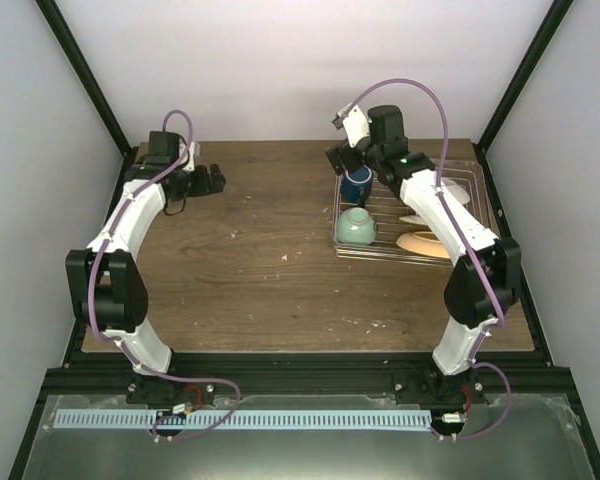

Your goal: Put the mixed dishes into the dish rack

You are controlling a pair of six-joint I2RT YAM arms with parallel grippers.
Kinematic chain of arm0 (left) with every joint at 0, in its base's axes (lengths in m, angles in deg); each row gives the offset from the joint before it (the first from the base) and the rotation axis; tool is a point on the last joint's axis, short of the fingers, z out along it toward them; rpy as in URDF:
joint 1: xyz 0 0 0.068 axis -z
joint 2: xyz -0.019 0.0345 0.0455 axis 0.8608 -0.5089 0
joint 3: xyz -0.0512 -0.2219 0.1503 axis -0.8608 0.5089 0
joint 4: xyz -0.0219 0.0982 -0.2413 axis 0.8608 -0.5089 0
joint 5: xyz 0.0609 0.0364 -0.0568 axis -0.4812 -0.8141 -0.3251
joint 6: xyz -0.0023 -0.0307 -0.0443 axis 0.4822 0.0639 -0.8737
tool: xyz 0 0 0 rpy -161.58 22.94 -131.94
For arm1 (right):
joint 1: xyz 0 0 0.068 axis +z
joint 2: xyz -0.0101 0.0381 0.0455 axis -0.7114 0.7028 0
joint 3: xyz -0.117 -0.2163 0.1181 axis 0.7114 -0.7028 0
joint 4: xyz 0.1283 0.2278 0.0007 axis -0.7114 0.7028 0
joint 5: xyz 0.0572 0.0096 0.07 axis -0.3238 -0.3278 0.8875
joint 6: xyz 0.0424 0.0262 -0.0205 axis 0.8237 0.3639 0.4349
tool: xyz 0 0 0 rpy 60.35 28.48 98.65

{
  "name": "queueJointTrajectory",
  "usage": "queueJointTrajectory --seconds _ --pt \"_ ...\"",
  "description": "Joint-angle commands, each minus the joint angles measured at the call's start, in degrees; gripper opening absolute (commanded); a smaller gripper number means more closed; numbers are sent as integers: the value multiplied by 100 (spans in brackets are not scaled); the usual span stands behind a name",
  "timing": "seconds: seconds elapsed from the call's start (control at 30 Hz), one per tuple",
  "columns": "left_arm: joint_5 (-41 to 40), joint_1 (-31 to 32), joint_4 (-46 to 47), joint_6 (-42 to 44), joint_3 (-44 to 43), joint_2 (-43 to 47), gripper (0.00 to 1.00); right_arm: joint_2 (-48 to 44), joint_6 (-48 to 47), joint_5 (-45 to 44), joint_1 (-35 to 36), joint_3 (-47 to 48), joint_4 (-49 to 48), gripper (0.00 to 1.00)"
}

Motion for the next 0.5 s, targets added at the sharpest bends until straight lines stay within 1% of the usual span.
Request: queueJointTrajectory --seconds 0.0,0.07,0.17,0.23,0.33,0.47 --pt "-1082 190 261 -131 -170 160 100 323 1318 237 26 497 -440 100" --pt "-2025 325 412 -384 -72 245 100 364 1582 225 30 478 -728 100" --pt "-2727 543 460 -374 -78 236 100 468 1659 222 26 537 -918 100" --pt "-2959 605 405 -344 -138 185 100 545 1663 53 27 600 -953 100" --pt "-3097 624 360 -400 -190 133 100 621 1625 -150 26 679 -1024 100" --pt "-3161 629 380 -460 -167 141 100 772 1669 -148 26 849 -1080 100"
